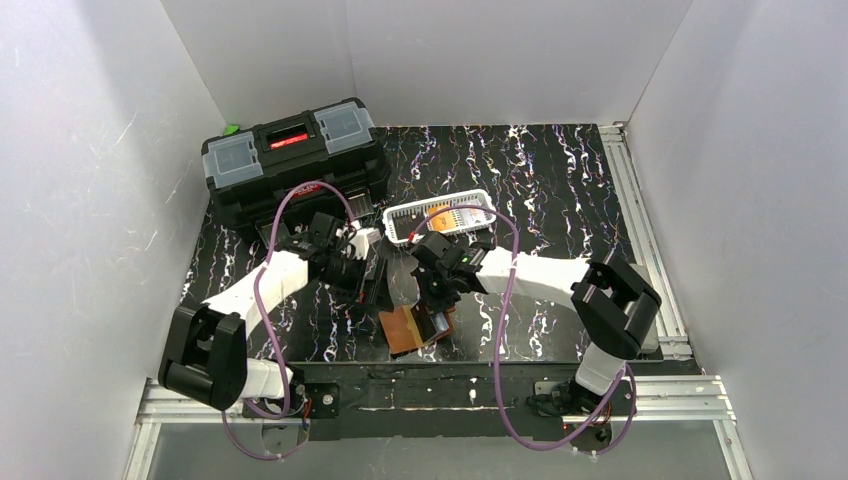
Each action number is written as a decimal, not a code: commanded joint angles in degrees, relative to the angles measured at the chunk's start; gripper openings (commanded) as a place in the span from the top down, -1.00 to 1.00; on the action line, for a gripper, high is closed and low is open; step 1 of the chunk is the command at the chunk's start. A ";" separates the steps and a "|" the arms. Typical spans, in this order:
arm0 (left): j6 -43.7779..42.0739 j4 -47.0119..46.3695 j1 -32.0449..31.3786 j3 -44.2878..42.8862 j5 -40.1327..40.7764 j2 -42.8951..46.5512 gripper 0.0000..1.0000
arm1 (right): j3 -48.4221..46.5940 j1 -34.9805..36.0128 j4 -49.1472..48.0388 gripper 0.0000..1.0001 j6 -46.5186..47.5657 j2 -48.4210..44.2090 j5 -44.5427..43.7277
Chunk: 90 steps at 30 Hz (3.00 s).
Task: Put the credit cards into the card holder
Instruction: Open the card holder at the center of the board.
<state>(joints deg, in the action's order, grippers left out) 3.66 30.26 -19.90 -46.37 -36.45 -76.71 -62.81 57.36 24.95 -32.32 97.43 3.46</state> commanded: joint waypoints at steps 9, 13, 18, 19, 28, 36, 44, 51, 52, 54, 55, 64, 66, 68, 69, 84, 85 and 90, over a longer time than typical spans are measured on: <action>18.35 -10.87 -0.80 11.63 -0.37 -0.94 -0.62 | 8.39 -6.82 -7.42 0.97 -3.93 -1.54 1.58; 23.25 -19.62 -1.54 13.55 -1.30 -2.37 -0.61 | 9.27 -7.86 -8.95 0.97 -3.75 -2.06 3.38; 27.05 -27.81 -2.51 13.72 -1.82 -4.55 -0.40 | 8.97 -7.88 -9.41 0.97 -3.38 -1.88 3.93; 27.38 -28.53 -2.79 13.62 -2.15 -5.03 -0.26 | 9.01 -7.88 -9.47 0.97 -3.37 -1.89 3.86; 27.43 -27.56 -3.92 13.47 -3.37 -6.09 0.77 | 10.81 -9.22 -11.33 0.97 -3.53 -3.43 5.16; 24.29 -19.96 -3.97 7.75 -2.34 -5.75 1.00 | 13.96 -16.11 -14.03 0.97 -3.88 -10.40 10.93; 22.34 -16.00 -4.18 4.56 -2.19 -5.63 1.00 | 16.50 -18.58 -14.49 0.97 -3.73 -12.74 10.80; 21.84 -15.67 -4.53 4.46 -1.80 -5.56 1.00 | 16.75 -18.71 -15.45 0.97 -3.72 -11.76 10.95; 21.71 -15.71 -4.53 4.45 -1.67 -5.55 1.00 | 16.75 -18.69 -15.46 0.97 -3.63 -11.58 10.95; 21.66 -15.71 -4.62 4.55 -1.51 -5.51 1.00 | 16.75 -18.69 -15.51 0.97 -3.39 -11.43 11.08; 21.43 -15.75 -4.66 4.68 -1.48 -5.49 1.00 | 16.75 -18.69 -15.54 0.97 -3.28 -11.34 11.12; 19.55 -14.26 -4.71 4.99 -0.18 -5.16 1.00 | 15.08 -20.43 -12.89 0.97 0.35 -13.00 12.10; 19.54 -14.26 -4.80 4.93 -0.37 -5.11 1.00 | 14.75 -20.45 -13.03 0.97 0.38 -12.86 12.56; 19.75 -14.39 -4.87 4.93 -0.42 -5.05 1.00 | 14.80 -20.45 -13.45 0.97 0.13 -12.51 13.19; 19.80 -14.53 -4.95 4.90 -0.53 -5.03 1.00 | 14.88 -20.45 -13.73 0.97 -0.24 -12.38 13.61; 20.78 -14.75 -5.31 4.89 -0.36 -4.67 1.00 | 15.14 -20.45 -12.93 0.97 -1.35 -17.51 13.87; 20.77 -14.71 -5.29 4.91 -0.27 -4.68 1.00 | 15.02 -20.45 -12.71 0.97 -1.20 -17.73 13.54; 20.98 -14.70 -5.33 4.96 -0.38 -4.39 1.00 | 14.92 -20.41 -13.76 0.97 -1.80 -17.62 14.50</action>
<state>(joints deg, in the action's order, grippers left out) 24.67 13.93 -24.93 -40.32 -36.77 -83.02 -46.28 37.08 11.75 -34.11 80.64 17.47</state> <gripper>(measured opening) 0.026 0.023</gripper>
